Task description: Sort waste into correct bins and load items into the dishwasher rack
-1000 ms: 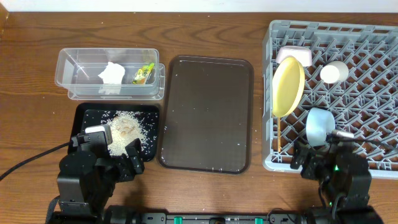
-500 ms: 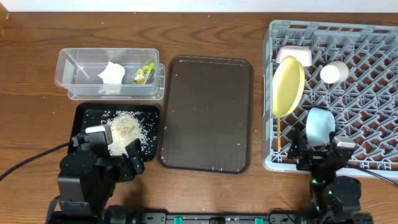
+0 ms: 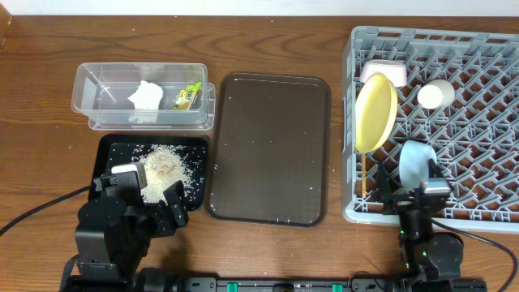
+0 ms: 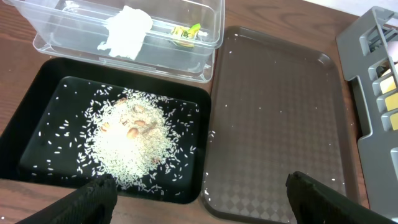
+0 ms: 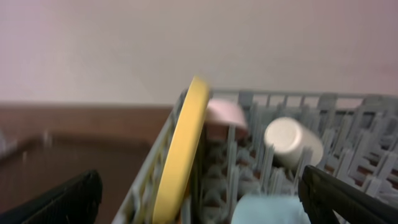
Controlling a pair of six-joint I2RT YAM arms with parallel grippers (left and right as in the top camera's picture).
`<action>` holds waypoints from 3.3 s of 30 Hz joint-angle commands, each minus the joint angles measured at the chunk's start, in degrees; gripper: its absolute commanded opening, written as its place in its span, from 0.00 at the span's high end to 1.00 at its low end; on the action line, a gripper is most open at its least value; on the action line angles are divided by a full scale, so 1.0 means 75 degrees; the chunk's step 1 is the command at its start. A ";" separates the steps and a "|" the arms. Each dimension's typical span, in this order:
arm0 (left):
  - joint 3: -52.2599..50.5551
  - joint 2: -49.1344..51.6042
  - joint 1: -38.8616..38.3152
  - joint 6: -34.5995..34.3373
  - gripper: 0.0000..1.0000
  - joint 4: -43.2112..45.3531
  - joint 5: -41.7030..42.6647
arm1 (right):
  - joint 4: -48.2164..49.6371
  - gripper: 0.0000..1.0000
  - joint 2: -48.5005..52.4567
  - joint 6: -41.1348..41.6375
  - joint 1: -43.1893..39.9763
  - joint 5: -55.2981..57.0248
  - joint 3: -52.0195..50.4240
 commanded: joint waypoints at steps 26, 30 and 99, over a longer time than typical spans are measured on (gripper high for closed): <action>-0.0017 -0.0015 -0.0035 -0.0044 0.10 0.0009 -0.0122 | -0.0568 0.01 -0.0052 -0.0676 0.0038 -0.0466 -0.0055; -0.0017 -0.0015 -0.0035 -0.0044 0.10 0.0009 -0.0122 | -0.0568 0.01 -0.0052 -0.0676 0.0038 -0.0466 -0.0055; -0.6668 -0.3768 -0.0085 0.1078 0.10 0.6854 -0.0746 | -0.0568 0.01 -0.0041 -0.0676 0.0038 -0.0466 -0.0055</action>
